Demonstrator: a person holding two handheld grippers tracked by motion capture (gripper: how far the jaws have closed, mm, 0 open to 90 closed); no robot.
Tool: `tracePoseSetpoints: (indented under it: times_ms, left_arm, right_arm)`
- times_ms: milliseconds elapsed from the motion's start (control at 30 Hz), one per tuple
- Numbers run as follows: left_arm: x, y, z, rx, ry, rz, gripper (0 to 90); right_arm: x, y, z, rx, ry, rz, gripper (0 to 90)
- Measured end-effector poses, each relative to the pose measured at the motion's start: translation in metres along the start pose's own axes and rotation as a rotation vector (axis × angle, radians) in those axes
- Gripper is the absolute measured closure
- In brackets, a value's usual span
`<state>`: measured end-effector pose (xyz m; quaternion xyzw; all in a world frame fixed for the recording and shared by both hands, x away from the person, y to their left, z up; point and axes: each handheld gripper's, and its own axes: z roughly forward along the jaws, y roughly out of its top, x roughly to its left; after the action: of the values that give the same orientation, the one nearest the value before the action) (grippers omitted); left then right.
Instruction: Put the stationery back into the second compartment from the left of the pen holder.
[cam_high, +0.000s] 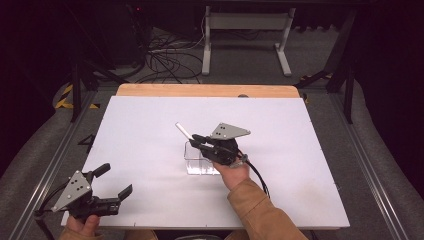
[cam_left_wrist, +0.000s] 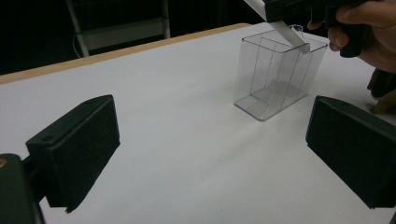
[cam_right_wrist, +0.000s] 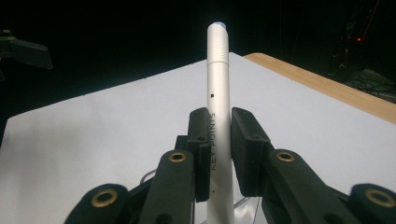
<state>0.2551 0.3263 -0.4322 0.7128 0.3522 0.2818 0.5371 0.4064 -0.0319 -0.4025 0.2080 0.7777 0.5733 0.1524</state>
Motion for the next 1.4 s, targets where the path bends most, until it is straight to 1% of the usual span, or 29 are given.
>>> tracePoseSetpoints:
  times_ms: [233,300,467,700,867,1133,1233,1300,1400]
  left_arm:
    - [0.000,0.000,0.000,0.002,-0.002,0.002,3.5]
    - [0.000,0.000,0.000,0.002,-0.001,0.001,3.5]
    - [0.000,0.000,0.000,0.002,-0.001,0.002,3.5]
    - [-0.001,0.000,0.001,0.003,-0.001,0.002,3.5]
    - [-0.001,0.000,0.001,0.001,-0.001,0.002,3.5]
    - [-0.002,0.000,0.002,0.006,-0.002,0.001,3.5]
    - [-0.001,0.000,0.003,0.008,-0.006,0.000,3.5]
    - [-0.002,0.000,0.004,0.005,-0.006,-0.001,3.5]
    - [-0.002,0.001,0.004,0.007,-0.006,0.001,3.5]
  right_arm:
    - [-0.002,-0.006,-0.003,0.000,-0.003,0.019,78.2]
    - [-0.003,-0.006,-0.005,-0.012,-0.003,0.022,78.2]
    - [-0.001,-0.006,-0.010,-0.021,-0.002,0.016,77.9]
    - [-0.001,-0.009,-0.017,-0.017,-0.010,0.010,77.8]
    - [-0.001,-0.014,-0.022,-0.005,-0.017,0.009,77.6]
    - [-0.002,-0.022,-0.026,0.034,-0.047,0.011,76.6]
    - [-0.002,-0.022,-0.028,0.035,-0.049,0.014,61.8]
    - [-0.002,-0.020,-0.030,0.034,-0.059,0.007,53.0]
    - [-0.003,-0.014,-0.035,0.022,-0.078,-0.009,44.1]
